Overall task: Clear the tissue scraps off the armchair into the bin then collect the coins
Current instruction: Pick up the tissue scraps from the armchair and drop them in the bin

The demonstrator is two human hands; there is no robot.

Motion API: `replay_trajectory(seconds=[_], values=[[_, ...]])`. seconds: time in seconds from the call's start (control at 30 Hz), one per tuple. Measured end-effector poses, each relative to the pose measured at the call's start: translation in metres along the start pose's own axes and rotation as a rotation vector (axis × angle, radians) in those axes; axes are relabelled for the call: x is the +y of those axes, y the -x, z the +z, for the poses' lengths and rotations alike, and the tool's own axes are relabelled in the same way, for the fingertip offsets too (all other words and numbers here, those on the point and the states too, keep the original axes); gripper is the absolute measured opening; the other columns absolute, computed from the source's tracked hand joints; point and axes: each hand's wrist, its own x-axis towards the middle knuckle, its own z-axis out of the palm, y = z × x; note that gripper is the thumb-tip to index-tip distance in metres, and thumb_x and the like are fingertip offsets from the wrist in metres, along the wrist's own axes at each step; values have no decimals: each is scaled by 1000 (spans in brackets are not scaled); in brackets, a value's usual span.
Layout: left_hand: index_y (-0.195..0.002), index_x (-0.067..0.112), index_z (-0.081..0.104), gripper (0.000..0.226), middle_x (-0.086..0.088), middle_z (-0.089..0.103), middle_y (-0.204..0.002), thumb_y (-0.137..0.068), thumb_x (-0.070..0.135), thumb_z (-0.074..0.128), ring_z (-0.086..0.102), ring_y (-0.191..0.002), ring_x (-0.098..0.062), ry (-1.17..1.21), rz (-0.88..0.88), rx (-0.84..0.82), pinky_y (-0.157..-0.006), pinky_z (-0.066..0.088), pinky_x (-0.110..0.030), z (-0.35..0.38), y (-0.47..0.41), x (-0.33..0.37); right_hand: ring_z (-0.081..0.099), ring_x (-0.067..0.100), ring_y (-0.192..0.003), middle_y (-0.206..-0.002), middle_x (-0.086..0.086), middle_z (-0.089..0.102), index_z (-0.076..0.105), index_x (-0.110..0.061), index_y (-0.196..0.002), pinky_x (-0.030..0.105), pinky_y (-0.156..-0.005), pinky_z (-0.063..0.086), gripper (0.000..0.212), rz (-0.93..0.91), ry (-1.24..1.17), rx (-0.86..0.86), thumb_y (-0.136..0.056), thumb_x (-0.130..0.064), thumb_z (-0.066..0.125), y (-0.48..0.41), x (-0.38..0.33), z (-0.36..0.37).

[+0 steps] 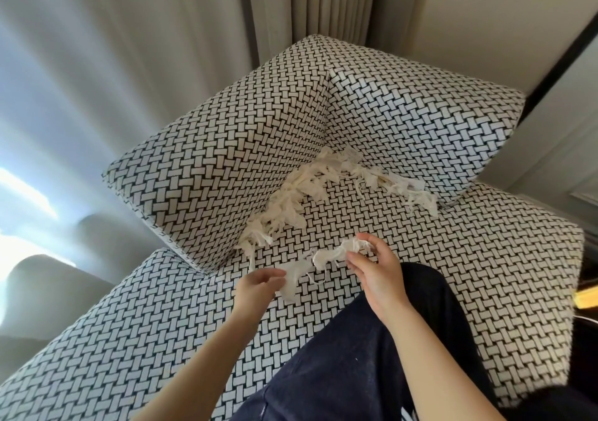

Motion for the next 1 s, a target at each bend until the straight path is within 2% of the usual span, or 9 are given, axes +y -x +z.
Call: replay_trajectory(seconds=[0.07,0.13,0.3,0.43,0.57,0.7,0.8,0.9,1.0], values=[[-85,8,65,13,-6,67,-97,-83,-3,60,63,-87,-18,42,26,-23,-75,50,-24,5,1,10,61,24,-110,-123,11,58,62,-15,-106,39,-98,48,32,-39,62,9,-81,5,65,4,-3,-4],[-86,7,62,14,-6,66,-98,-83,-7,59,64,-85,-19,84,43,-48,-70,51,-23,13,3,21,62,22,-108,-116,8,64,64,-19,-103,41,-101,46,31,-75,96,33,-80,1,67,9,-9,-11],[-95,8,58,22,-12,68,-98,-82,-9,61,67,-81,-21,142,85,-120,-62,53,-22,43,12,49,67,15,-100,-112,6,65,65,-14,-106,26,-86,54,28,-169,76,132,-83,3,65,19,-39,-46],[-110,13,58,34,-10,68,-97,-82,-7,61,66,-82,-21,137,132,-235,-71,54,-30,83,25,74,67,17,-99,-111,8,66,63,-12,-105,24,-78,55,25,-188,13,270,-85,2,63,31,-59,-97],[-109,11,61,28,-7,67,-100,-86,-4,58,65,-90,-21,97,130,-401,-80,55,-29,136,42,92,66,21,-100,-110,7,67,60,-12,-111,25,-75,57,28,-170,-30,449,-86,-1,62,50,-72,-157],[-110,7,62,22,-5,64,-89,-90,-1,55,59,-79,-16,57,82,-519,-73,51,-25,192,58,97,63,25,-97,-108,12,65,59,-7,-120,28,-71,50,32,-160,-36,617,-88,-8,61,72,-76,-212],[-107,7,61,19,-11,65,-99,-90,2,56,60,-82,-18,-24,21,-617,-75,53,-26,241,72,91,60,20,-82,-90,8,66,63,-7,-108,31,-74,47,20,-155,-51,759,-88,-6,60,90,-76,-261],[-111,3,60,22,-14,62,-104,-89,0,55,58,-87,-21,-76,-43,-714,-77,53,-29,281,83,83,60,20,-90,-90,4,65,64,-15,-90,36,-88,48,10,-113,-162,886,-87,-5,62,102,-71,-299],[-99,9,59,17,-12,63,-103,-88,-3,55,60,-97,-24,-144,-157,-766,-85,53,-33,325,97,74,59,19,-94,-96,6,64,62,-16,-85,34,-90,48,12,-96,-309,993,-90,-5,59,113,-61,-334]])
